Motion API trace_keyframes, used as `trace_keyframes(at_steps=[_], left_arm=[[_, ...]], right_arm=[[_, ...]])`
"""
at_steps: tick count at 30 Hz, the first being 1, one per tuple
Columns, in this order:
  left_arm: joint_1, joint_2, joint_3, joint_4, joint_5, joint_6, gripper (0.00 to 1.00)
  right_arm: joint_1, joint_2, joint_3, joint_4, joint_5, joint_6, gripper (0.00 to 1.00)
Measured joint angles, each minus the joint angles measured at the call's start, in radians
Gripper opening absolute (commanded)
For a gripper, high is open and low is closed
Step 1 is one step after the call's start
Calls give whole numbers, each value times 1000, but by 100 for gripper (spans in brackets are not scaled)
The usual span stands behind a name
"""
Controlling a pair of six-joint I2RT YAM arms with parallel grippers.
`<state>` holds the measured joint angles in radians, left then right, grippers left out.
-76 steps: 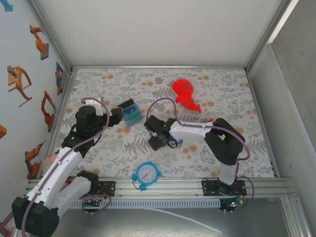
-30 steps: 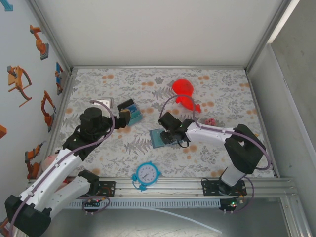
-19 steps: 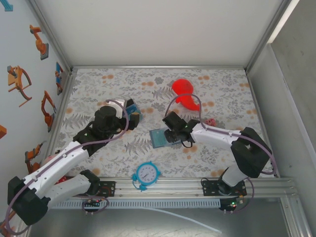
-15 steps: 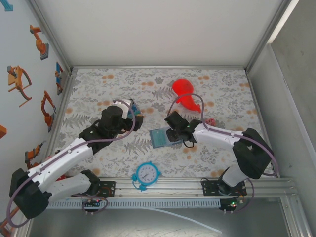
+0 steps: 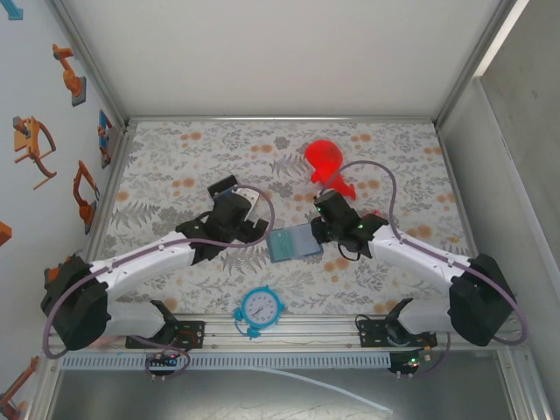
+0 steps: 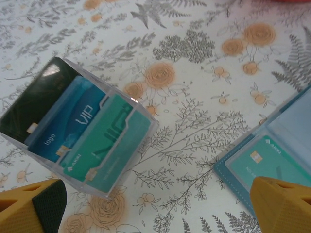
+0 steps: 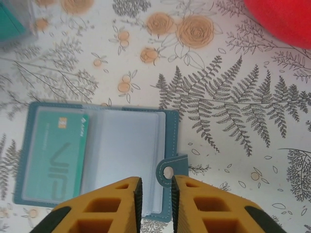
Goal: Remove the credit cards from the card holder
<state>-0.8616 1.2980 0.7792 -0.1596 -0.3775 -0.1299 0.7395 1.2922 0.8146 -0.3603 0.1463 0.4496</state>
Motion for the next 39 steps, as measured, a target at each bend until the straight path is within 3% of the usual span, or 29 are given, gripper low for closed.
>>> trace_keyframes(at_steps=[7, 14, 39], left_arm=[[-38, 126, 0, 56, -8, 6, 97], [-55, 232, 0, 107, -9, 3, 97], [-88, 346, -4, 121, -65, -38, 97]], right_arm=[[-35, -11, 2, 0, -122, 30, 14], [-51, 60, 48, 1, -228, 53, 13], [-80, 339, 84, 143, -490, 153, 15]])
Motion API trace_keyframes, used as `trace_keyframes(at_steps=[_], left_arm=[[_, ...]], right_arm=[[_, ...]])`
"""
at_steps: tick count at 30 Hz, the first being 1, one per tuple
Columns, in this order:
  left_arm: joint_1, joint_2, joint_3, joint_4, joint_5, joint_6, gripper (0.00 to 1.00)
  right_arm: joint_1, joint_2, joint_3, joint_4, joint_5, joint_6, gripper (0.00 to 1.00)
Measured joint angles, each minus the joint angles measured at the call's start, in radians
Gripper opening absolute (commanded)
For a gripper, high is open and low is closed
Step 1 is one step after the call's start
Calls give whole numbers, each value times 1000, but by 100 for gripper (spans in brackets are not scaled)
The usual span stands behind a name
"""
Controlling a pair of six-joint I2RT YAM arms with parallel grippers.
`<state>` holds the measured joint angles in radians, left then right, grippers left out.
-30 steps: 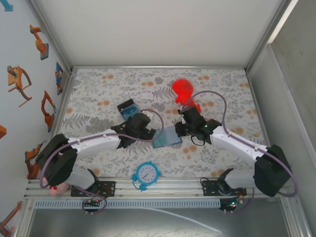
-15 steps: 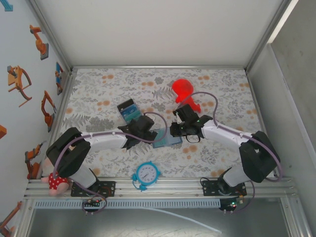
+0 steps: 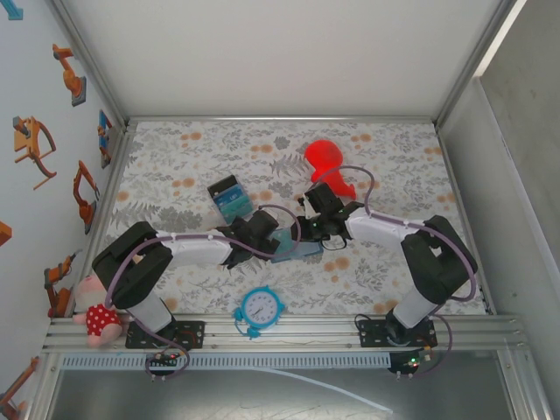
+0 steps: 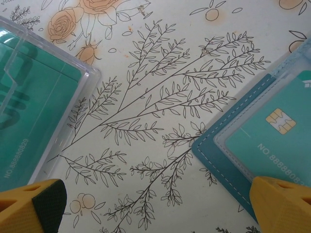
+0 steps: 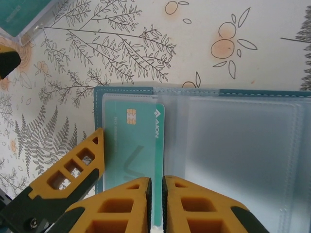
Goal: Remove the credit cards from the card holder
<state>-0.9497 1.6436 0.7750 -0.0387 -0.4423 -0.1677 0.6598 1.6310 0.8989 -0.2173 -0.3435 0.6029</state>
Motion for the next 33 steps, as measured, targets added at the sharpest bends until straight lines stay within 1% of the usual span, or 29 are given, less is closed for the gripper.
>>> trace_keyframes(at_steps=[7, 13, 23, 33], left_arm=[[-5, 0, 0, -3, -14, 0, 97], [-5, 0, 0, -3, -22, 0, 97], [-11, 2, 0, -7, -37, 0, 97], [-21, 9, 5, -10, -56, 0, 97]], right_arm=[[-14, 45, 0, 59, -69, 28, 17], [-16, 71, 0, 79, -102, 37, 17], [-16, 120, 0, 80, -112, 38, 17], [-16, 133, 0, 107, -130, 53, 17]])
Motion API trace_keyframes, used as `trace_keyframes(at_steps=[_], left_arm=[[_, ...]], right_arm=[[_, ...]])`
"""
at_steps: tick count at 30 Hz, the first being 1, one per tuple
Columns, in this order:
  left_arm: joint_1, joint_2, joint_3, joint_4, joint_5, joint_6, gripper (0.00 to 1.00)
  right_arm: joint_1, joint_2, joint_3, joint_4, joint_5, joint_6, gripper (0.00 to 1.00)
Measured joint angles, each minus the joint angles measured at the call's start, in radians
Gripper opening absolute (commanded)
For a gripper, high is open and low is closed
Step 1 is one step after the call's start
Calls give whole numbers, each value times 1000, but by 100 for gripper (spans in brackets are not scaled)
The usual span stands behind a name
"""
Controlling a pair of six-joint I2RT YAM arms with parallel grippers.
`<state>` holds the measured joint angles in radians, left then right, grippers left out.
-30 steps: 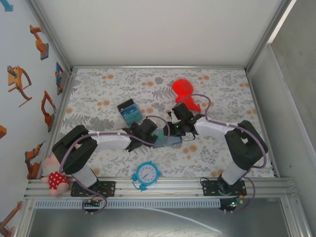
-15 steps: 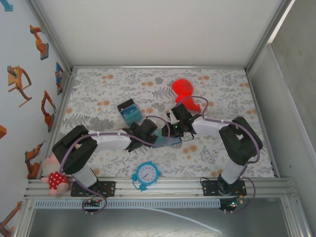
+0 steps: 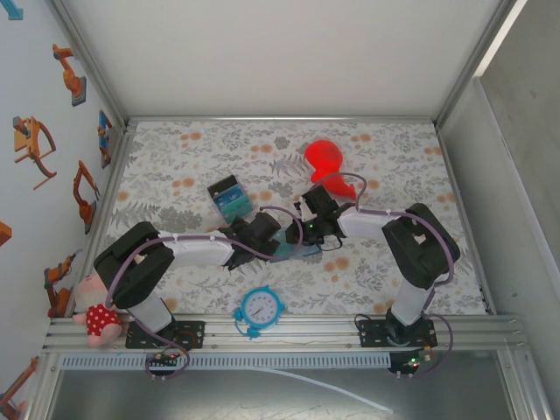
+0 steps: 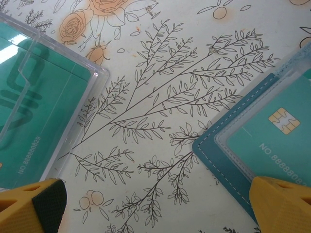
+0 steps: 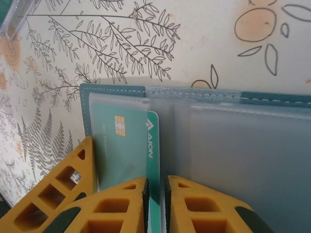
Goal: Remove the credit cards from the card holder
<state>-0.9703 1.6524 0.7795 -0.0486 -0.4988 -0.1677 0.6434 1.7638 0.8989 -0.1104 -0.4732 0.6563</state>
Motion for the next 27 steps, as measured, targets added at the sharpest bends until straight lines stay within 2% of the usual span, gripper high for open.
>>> trace_keyframes(at_steps=[10, 21, 27], left_arm=[[-5, 6, 10, -13, -10, 0, 97], [-5, 8, 13, -17, -14, 0, 97], [-5, 8, 15, -20, -18, 0, 97]], right_arm=[[-17, 7, -30, 75, -52, 35, 15], [-61, 7, -107, 220, -138, 95, 2], [-73, 1, -130, 253, -144, 104, 0]])
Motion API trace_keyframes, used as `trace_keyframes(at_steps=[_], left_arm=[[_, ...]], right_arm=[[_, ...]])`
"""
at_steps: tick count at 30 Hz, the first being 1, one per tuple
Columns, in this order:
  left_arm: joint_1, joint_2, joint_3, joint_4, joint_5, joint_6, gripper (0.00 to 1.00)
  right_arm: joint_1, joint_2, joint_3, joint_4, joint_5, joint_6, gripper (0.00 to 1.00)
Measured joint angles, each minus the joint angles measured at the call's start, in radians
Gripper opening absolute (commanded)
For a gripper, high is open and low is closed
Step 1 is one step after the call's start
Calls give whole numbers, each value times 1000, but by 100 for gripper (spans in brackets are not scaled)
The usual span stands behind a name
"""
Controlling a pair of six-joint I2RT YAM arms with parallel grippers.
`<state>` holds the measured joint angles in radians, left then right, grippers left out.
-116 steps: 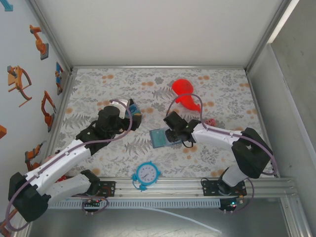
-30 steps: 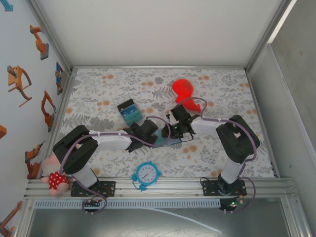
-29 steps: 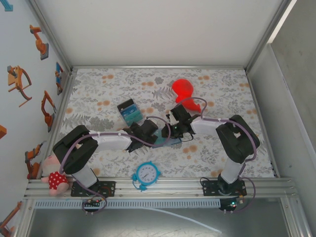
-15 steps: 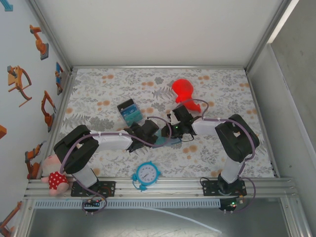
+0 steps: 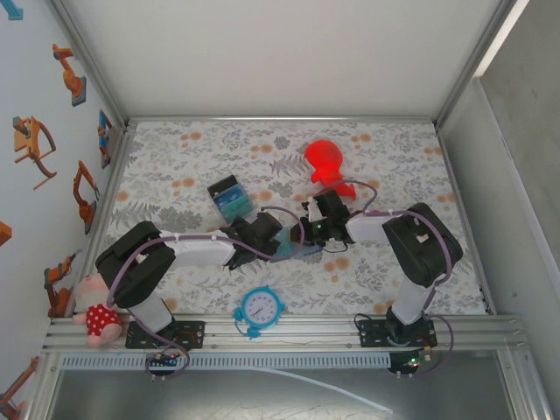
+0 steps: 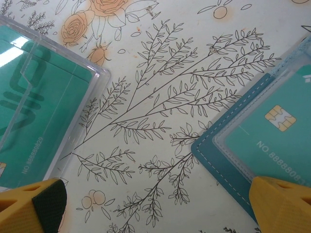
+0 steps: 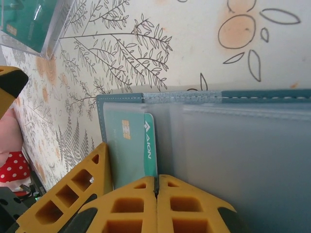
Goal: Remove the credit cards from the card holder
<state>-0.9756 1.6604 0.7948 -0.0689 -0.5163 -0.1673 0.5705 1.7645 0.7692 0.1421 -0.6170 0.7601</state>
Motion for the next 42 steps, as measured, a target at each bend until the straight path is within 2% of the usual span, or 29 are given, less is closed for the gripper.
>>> trace_keyframes(at_steps=[13, 24, 42], left_arm=[[-2, 4, 6, -8, -5, 0, 97], [-5, 4, 16, -25, -11, 1, 97], [-8, -5, 112, -48, 1, 55, 97]], right_arm=[[-19, -13, -11, -8, 8, -10, 0], [-19, -56, 2, -116, 71, -69, 0], [-19, -64, 10, -156, 88, -84, 0]])
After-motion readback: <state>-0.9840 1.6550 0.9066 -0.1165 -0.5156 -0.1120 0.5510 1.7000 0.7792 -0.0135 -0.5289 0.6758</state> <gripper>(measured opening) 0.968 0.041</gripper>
